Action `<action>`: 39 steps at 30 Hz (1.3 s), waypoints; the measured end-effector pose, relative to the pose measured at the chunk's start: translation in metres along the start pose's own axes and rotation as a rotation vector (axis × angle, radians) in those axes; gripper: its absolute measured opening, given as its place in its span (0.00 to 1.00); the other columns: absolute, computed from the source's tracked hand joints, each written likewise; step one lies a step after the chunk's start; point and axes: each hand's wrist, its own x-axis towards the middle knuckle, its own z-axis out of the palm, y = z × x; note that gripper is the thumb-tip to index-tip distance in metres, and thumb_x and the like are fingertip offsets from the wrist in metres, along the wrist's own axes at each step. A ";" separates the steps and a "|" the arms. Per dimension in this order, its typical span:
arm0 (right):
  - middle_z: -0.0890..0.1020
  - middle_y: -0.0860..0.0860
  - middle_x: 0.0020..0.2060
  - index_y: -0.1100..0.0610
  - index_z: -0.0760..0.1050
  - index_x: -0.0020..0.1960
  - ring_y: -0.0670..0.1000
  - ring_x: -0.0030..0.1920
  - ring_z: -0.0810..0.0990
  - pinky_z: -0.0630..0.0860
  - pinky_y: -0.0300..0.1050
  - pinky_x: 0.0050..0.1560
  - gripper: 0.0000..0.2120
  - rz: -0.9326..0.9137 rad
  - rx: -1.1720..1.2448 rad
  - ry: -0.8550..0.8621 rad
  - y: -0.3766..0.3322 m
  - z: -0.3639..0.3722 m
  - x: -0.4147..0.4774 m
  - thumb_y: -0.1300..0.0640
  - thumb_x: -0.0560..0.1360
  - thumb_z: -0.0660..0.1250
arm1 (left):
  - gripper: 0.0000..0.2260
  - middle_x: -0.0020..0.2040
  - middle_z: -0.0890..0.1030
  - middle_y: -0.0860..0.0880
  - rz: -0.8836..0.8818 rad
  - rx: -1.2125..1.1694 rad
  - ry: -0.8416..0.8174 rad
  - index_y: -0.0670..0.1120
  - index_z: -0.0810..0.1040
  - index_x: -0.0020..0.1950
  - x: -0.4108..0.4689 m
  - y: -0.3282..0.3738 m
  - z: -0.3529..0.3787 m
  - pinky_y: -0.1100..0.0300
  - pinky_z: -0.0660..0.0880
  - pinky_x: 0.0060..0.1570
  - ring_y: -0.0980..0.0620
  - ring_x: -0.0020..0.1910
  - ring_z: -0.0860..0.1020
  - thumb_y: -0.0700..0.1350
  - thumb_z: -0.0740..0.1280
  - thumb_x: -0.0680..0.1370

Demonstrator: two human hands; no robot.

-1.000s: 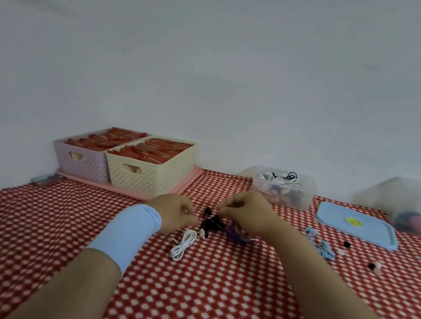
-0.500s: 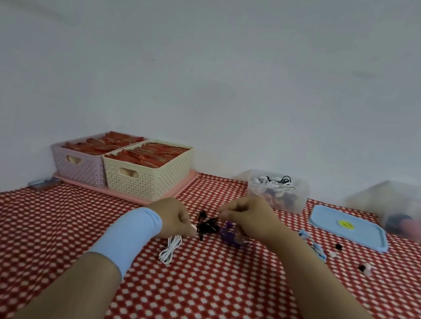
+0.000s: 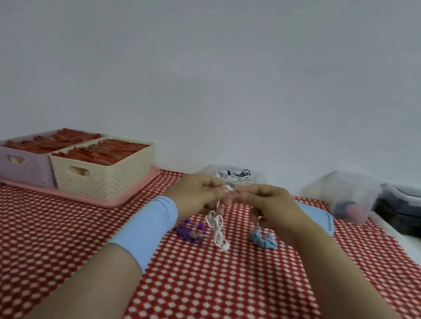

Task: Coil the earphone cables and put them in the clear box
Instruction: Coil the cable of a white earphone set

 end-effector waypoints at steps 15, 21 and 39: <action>0.87 0.45 0.41 0.52 0.86 0.42 0.48 0.43 0.85 0.81 0.40 0.40 0.04 0.072 -0.564 0.177 0.055 -0.100 -0.016 0.59 0.73 0.76 | 0.03 0.43 0.86 0.49 -0.042 -0.152 -0.111 0.49 0.83 0.49 0.040 -0.036 0.101 0.56 0.79 0.50 0.58 0.38 0.81 0.42 0.71 0.77; 0.87 0.49 0.40 0.54 0.87 0.44 0.48 0.29 0.78 0.76 0.44 0.31 0.01 0.081 -0.413 0.131 0.044 -0.088 -0.019 0.57 0.73 0.77 | 0.04 0.44 0.86 0.51 0.044 -0.110 -0.051 0.52 0.83 0.49 0.039 -0.038 0.093 0.71 0.76 0.44 0.62 0.43 0.82 0.42 0.69 0.78; 0.84 0.53 0.39 0.53 0.87 0.47 0.47 0.30 0.75 0.59 0.35 0.23 0.08 0.144 0.120 -0.065 0.029 -0.071 -0.026 0.61 0.77 0.69 | 0.05 0.43 0.86 0.47 0.031 -0.230 -0.051 0.45 0.85 0.51 0.029 -0.033 0.092 0.65 0.77 0.36 0.55 0.32 0.78 0.42 0.72 0.76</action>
